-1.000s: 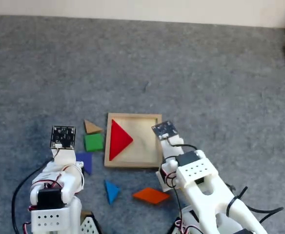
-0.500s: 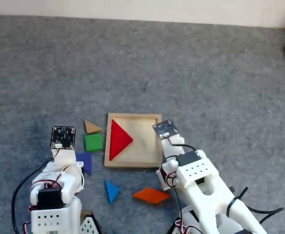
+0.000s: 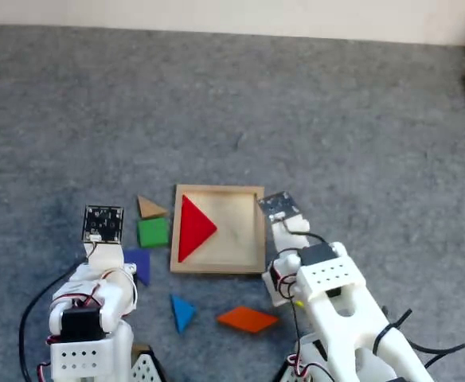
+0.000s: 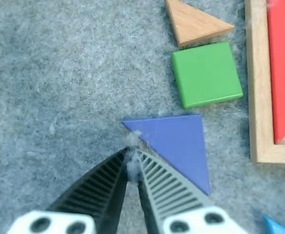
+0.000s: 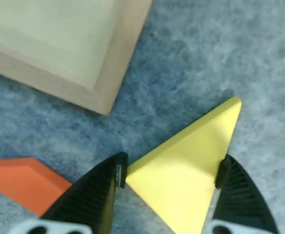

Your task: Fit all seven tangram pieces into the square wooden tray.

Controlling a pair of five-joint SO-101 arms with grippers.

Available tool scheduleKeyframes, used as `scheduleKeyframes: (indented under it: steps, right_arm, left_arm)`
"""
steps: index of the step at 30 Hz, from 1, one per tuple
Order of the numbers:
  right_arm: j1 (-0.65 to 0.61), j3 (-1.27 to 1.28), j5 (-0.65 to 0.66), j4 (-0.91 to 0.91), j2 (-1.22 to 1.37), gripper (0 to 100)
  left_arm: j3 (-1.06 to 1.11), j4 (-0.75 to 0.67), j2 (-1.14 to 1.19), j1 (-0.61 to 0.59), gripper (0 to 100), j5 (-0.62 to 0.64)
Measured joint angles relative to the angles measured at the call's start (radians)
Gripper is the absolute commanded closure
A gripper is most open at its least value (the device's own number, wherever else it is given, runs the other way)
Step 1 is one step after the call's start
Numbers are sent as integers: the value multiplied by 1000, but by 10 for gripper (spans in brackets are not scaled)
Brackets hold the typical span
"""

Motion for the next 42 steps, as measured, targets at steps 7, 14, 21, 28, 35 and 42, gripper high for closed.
scheduleKeyframes:
  steps: [7, 14, 21, 28, 35, 42]
  right_arm:
    - [2, -78, 57, 0, 0, 779]
    - [5, -140, 120, 0, 0, 774]
    - [5, -141, 51, 0, 0, 658]
    - [-5, -144, -86, 89, 0, 599]
    - [-68, -158, -187, 91, 2, 599]
    - [-74, -158, -203, 91, 2, 599]
  left_arm:
    - [0, 0, 0, 0, 995, 0]
    - [0, 0, 0, 0, 995, 0]
    - [0, 0, 0, 0, 995, 0]
    - [0, 0, 0, 0, 995, 0]
    - [0, 0, 0, 0, 995, 0]
    - [0, 0, 0, 0, 995, 0]
